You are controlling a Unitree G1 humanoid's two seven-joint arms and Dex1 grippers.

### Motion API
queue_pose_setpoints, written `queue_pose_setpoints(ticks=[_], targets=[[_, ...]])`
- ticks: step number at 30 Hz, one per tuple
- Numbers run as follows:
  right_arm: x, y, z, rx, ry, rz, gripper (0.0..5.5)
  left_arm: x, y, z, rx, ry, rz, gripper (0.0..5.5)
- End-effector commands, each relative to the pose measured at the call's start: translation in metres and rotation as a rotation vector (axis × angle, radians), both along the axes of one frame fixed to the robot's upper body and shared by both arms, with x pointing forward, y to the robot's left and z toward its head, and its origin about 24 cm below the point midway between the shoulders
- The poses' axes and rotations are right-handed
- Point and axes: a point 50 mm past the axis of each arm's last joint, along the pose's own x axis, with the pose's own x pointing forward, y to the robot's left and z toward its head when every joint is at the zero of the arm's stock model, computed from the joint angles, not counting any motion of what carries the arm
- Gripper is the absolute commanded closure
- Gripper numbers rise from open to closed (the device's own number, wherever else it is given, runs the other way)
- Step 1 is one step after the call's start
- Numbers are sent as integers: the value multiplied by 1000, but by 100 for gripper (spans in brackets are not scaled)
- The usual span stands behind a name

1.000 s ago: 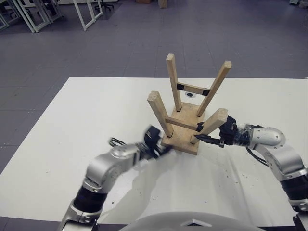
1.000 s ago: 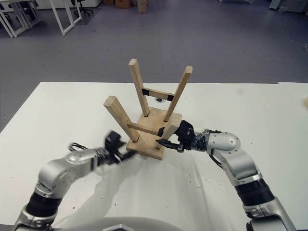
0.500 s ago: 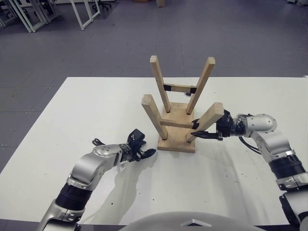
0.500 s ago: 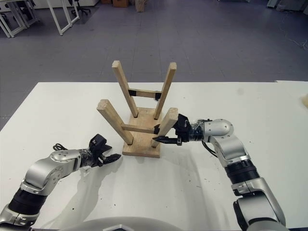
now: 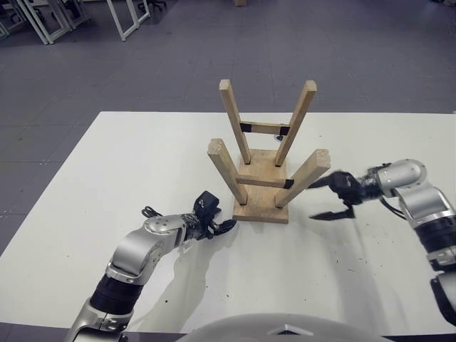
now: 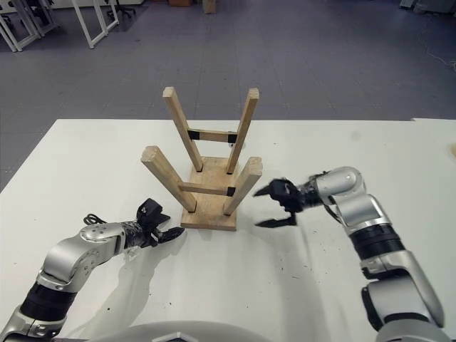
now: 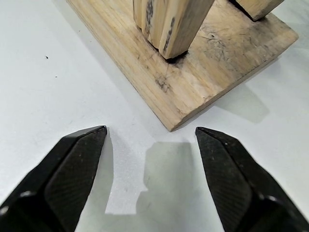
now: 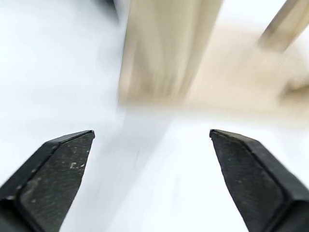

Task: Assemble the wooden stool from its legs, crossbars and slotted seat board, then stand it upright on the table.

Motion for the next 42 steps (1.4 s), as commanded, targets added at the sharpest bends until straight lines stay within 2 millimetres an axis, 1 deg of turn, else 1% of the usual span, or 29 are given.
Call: queue_pose_setpoints(ticks=[1, 2, 3, 4, 5, 7, 8, 9, 10, 11, 13, 14, 16, 17, 18, 19, 21, 22, 23, 25, 27, 29, 30, 31, 33, 34, 38, 41, 42], targets=[[14, -31, 29, -63, -235, -292, 29, -5, 0, -3, 8, 12, 23, 205], [19, -31, 42, 21, -314, -410, 25, -6, 0, -3, 7, 14, 27, 205], [20, -24, 63, 193, -393, -552, 36, -8, -1, -4, 6, 16, 32, 205], [15, -18, 77, 329, -422, -647, 53, -9, -2, -5, 5, 19, 36, 205], [6, -8, 94, 469, -466, -734, 75, -12, -2, -6, 3, 22, 42, 205], [-13, 12, 124, 750, -482, -909, 120, -16, -2, -7, -1, 30, 57, 205], [-21, 22, 136, 867, -456, -960, 144, -18, -1, -8, -3, 34, 69, 205], [-24, 30, 144, 941, -427, -981, 166, -20, -1, -8, -4, 37, 81, 205], [-28, 44, 151, 1002, -369, -951, 183, -22, -1, -9, -5, 41, 89, 205], [-31, 60, 153, 1039, -303, -903, 189, -23, -1, -11, -4, 44, 93, 205], [-38, 89, 148, 1042, -185, -823, 189, -22, -2, -11, -3, 44, 93, 205], [-41, 98, 144, 1030, -141, -809, 189, -21, -2, -11, -2, 43, 92, 205], [-44, 108, 137, 1017, -67, -802, 189, -19, -2, -11, 2, 41, 88, 205], [-45, 108, 134, 1007, -52, -811, 189, -18, -2, -11, 4, 39, 86, 205], [-45, 107, 137, 1022, -68, -820, 189, -17, -1, -11, 6, 38, 86, 205], [-44, 105, 143, 1062, -96, -824, 189, -16, -1, -11, 7, 37, 86, 205], [-43, 100, 188, 1347, -216, -784, 189, -17, -1, -11, 7, 40, 83, 205], [-45, 98, 204, 1454, -245, -763, 189, -17, -1, -11, 7, 42, 81, 205], [-47, 97, 212, 1509, -253, -751, 189, -18, -1, -12, 7, 44, 81, 205], [-47, 103, 194, 1443, -186, -772, 189, -18, 0, -12, 8, 44, 80, 205], [-52, 115, 154, 1300, -48, -824, 189, -16, -1, -11, 8, 42, 78, 205], [-60, 119, 106, 1130, 78, -904, 189, -15, -1, -11, 8, 38, 77, 205], [-63, 119, 91, 1077, 98, -936, 189, -14, -1, -10, 8, 37, 76, 205], [-64, 120, 88, 1060, 93, -946, 189, -13, -2, -10, 8, 35, 75, 205], [-61, 124, 97, 1101, 61, -924, 189, -12, -2, -9, 8, 32, 78, 205], [-59, 127, 105, 1141, 41, -911, 189, -11, -2, -9, 9, 31, 79, 205], [-53, 128, 153, 1343, -35, -811, 189, -12, -3, -11, 6, 31, 92, 205], [-50, 117, 197, 1474, -98, -749, 189, -17, -3, -15, -2, 43, 102, 205], [-47, 106, 208, 1488, -141, -763, 189, -19, -3, -15, -4, 47, 105, 205]])
